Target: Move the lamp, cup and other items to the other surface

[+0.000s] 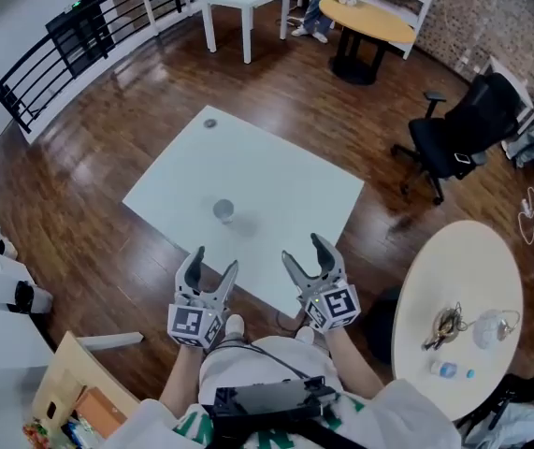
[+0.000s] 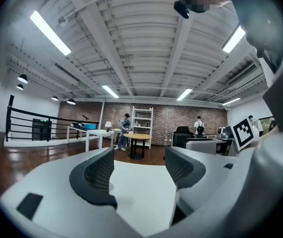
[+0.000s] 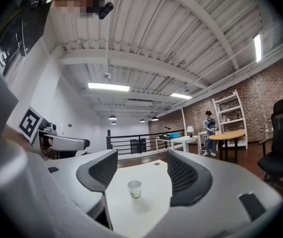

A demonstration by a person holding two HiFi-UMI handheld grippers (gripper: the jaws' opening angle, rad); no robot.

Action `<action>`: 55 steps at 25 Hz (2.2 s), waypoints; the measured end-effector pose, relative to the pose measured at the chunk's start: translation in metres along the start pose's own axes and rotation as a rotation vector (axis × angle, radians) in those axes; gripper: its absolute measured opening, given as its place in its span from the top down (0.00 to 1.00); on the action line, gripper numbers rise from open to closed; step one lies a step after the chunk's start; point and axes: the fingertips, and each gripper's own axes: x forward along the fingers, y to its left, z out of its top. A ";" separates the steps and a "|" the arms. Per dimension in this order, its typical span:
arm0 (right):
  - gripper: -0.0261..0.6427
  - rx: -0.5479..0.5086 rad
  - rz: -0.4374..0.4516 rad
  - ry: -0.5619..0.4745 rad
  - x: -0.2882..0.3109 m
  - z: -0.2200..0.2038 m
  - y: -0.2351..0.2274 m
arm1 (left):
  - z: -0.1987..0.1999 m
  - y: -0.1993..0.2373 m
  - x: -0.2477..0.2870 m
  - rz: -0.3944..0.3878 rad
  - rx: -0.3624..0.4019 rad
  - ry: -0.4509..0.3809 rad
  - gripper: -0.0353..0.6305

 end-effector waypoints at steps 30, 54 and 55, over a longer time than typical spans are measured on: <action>0.22 0.077 0.073 0.500 0.265 -0.250 0.070 | -0.040 0.185 -0.075 0.257 -0.063 0.139 0.47; 0.44 0.089 -0.314 0.075 -0.047 -0.030 -0.011 | -0.010 -0.088 0.059 -0.504 -0.042 0.078 0.48; 0.44 0.094 -0.375 0.068 -0.071 -0.025 -0.021 | -0.009 -0.110 0.065 -0.562 -0.035 0.079 0.48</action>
